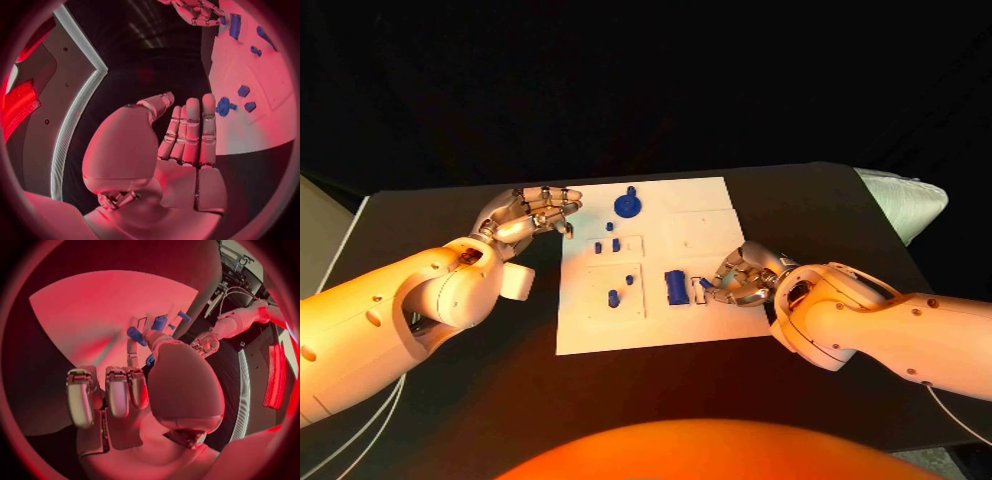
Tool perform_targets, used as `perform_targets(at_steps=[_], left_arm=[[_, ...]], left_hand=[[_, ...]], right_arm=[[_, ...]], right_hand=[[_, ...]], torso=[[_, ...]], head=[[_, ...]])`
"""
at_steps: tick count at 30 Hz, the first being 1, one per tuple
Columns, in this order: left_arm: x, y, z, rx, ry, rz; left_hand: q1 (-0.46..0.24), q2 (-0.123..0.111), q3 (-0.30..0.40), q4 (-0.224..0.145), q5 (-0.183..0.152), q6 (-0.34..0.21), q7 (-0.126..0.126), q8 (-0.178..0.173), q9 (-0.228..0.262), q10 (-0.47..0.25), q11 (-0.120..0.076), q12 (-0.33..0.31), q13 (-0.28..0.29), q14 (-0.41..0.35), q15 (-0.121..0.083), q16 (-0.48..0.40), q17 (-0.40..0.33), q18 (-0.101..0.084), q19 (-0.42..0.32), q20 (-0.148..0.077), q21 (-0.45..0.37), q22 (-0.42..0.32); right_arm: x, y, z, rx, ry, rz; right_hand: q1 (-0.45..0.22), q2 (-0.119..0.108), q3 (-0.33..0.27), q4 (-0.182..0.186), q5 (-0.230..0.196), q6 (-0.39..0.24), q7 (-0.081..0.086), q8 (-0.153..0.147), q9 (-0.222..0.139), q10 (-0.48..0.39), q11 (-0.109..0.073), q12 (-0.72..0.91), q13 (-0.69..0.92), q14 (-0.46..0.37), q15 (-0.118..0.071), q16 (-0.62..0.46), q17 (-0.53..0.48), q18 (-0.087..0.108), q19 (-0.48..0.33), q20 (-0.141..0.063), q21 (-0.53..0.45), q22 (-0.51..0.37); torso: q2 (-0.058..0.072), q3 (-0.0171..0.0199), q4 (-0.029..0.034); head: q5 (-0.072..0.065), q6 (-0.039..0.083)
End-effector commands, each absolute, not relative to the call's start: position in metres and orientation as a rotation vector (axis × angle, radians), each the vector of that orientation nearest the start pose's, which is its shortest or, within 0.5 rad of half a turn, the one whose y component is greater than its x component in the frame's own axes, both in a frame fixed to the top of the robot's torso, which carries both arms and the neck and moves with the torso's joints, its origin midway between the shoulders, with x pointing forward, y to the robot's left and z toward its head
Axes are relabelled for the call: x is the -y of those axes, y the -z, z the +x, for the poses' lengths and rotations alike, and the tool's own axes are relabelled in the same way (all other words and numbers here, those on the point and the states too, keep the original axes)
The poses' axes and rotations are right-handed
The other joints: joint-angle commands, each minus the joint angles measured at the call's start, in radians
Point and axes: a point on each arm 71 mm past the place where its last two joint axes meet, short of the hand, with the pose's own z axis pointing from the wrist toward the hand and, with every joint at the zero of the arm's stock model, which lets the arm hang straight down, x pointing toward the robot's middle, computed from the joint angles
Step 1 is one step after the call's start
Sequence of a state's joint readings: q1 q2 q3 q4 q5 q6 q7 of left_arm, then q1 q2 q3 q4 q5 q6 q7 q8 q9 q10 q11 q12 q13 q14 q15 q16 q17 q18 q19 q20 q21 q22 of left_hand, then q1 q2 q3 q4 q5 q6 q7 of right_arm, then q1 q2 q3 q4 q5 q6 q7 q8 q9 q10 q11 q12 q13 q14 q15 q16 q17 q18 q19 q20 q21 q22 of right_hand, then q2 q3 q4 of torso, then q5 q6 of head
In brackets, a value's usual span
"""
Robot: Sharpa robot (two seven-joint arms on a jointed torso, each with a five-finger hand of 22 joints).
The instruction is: Assemble the parts on the task board
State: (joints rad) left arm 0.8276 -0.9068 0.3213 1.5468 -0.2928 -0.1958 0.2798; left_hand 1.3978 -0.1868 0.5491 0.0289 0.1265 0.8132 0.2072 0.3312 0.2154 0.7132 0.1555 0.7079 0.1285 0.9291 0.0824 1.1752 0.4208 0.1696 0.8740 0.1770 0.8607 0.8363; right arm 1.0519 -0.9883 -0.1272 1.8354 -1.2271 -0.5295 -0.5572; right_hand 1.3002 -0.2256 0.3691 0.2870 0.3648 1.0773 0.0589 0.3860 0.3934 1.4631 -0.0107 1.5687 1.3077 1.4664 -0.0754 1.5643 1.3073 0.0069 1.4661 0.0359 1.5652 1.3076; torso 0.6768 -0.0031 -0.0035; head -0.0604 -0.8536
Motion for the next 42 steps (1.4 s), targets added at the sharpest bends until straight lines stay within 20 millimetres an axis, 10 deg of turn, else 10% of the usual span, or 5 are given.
perform_targets(at_steps=[1, 42], left_arm=[[-0.238, 0.222, 0.460, -1.503, 1.557, -1.084], [-0.239, 0.222, 0.459, -1.515, 1.555, -1.085]], left_hand=[[0.003, 0.004, -0.003, 0.003, 0.004, -0.009, 0.005, 0.005, -0.001, -0.006, 0.001, 0.006, -0.001, -0.009, 0.001, 0.005, -0.001, 0.015, 0.004, 0.000, -0.005, -0.001], [0.000, 0.005, -0.003, 0.007, 0.005, -0.010, 0.006, 0.008, -0.002, -0.008, 0.002, 0.008, -0.002, -0.010, 0.001, 0.006, -0.002, 0.014, 0.004, 0.000, -0.006, -0.002]], right_arm=[[0.212, 0.260, 0.386, -1.955, -0.473, 0.471], [0.198, 0.267, 0.395, -1.986, -0.468, 0.388]], right_hand=[[-0.014, -0.001, -0.006, 0.002, -0.006, -0.002, 0.002, 0.001, -0.001, 0.108, -0.003, 0.002, 0.263, 0.103, -0.001, 0.004, 0.256, -0.007, 0.105, -0.007, 0.006, 0.263], [-0.086, -0.004, -0.045, 0.003, 0.012, 0.000, 0.002, 0.009, 0.005, 0.108, -0.002, 0.002, 0.263, 0.103, -0.001, 0.005, 0.259, -0.007, 0.105, -0.006, 0.006, 0.263]], torso=[[0.001, 0.0009, 0.0005], [0.001, 0.0014, 0.0002]], head=[[-0.004, 0.003], [0.001, -0.011]])
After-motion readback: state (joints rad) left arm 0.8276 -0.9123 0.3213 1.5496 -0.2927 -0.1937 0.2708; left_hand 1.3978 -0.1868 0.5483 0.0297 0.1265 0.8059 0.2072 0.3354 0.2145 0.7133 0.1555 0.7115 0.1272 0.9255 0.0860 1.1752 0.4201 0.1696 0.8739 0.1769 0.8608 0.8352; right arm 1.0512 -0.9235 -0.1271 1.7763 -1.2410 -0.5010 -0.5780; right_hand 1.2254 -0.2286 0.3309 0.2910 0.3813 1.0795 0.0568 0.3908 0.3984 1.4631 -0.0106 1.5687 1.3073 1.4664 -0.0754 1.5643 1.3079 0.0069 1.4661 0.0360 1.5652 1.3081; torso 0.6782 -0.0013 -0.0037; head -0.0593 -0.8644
